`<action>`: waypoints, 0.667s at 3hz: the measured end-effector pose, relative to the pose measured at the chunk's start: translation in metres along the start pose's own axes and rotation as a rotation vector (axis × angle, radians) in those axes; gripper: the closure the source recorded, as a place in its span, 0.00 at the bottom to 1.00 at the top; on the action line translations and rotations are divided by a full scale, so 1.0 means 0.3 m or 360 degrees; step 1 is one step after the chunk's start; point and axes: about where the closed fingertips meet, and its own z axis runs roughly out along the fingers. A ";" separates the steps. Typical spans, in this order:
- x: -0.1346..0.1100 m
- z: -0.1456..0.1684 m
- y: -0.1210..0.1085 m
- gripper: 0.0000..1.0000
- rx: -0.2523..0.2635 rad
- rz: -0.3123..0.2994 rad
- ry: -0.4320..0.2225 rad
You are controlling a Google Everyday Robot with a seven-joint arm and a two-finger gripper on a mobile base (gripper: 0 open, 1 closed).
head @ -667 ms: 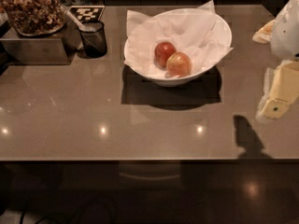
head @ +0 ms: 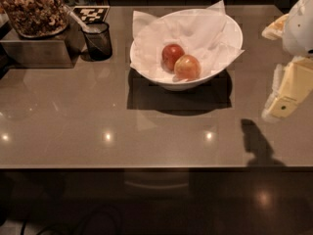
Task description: Pick apple from white bowl
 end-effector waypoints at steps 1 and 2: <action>-0.033 0.000 -0.079 0.00 -0.0001 0.0216 -0.0241; -0.116 0.039 -0.170 0.00 -0.0051 0.0396 -0.0433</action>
Offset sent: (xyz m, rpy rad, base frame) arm 0.1016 0.0389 0.0189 0.5265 0.0291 -0.2358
